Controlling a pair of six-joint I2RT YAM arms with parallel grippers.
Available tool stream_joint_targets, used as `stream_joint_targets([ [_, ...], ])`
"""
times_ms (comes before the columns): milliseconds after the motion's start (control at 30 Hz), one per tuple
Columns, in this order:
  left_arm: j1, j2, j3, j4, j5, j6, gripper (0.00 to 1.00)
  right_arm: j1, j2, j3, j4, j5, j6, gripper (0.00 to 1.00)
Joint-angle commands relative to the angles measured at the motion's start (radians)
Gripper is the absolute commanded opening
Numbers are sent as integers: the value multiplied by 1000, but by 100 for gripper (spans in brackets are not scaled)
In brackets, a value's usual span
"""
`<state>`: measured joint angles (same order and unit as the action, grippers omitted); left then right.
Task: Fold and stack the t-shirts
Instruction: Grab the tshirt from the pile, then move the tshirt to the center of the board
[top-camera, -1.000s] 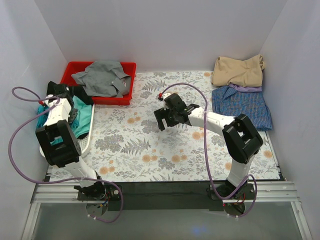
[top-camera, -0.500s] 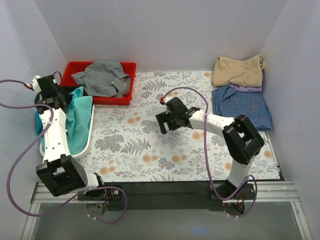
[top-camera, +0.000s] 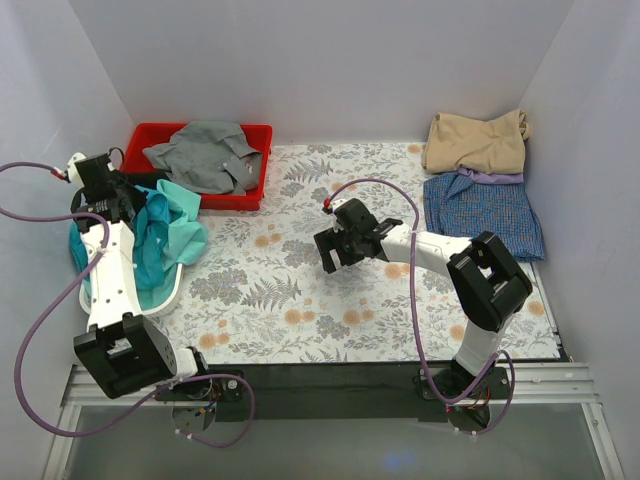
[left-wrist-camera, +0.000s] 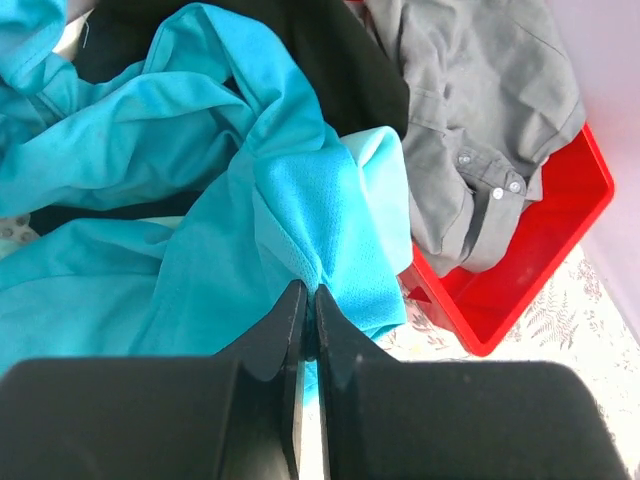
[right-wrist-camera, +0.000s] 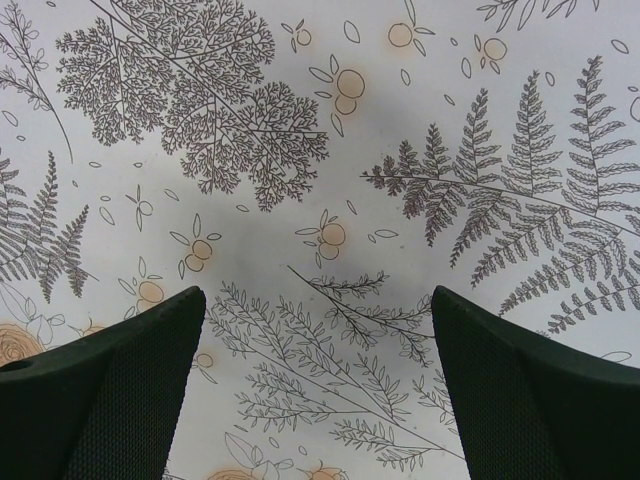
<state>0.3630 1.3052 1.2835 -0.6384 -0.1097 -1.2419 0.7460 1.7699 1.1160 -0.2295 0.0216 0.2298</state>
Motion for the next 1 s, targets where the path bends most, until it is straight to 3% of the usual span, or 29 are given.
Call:
stream_joint_targets([
  [0, -1, -12, 11, 26, 63, 15, 0, -4, -15, 13, 29, -14, 9, 98],
  [300, -16, -34, 161, 77, 458, 51, 0, -4, -52, -21, 56, 29, 34, 99],
  [433, -111, -34, 237, 140, 756, 61, 0, -4, -105, -51, 73, 76, 34, 98],
  [500, -168, -44, 287, 164, 814, 61, 0, -4, -142, -80, 81, 106, 45, 98],
  [667, -442, 14, 431, 201, 1011, 39, 0, -4, -285, -171, 91, 308, 95, 98],
  [700, -541, 50, 466, 201, 1021, 33, 0, -4, -346, -201, 90, 357, 132, 98],
  [733, -603, 64, 477, 203, 1015, 32, 0, -4, -380, -215, 85, 459, 146, 98],
  [800, -724, 100, 514, 203, 1013, 44, 0, -4, -481, -254, 55, 543, 175, 98],
  [833, -846, 142, 531, 204, 1006, 48, 0, -4, -515, -266, 41, 608, 201, 98],
  [900, -950, 195, 579, 198, 1007, 61, 0, -4, -600, -285, -16, 670, 235, 99],
  [967, -1062, 246, 616, 186, 915, 67, 0, -4, -650, -304, -56, 731, 270, 98],
])
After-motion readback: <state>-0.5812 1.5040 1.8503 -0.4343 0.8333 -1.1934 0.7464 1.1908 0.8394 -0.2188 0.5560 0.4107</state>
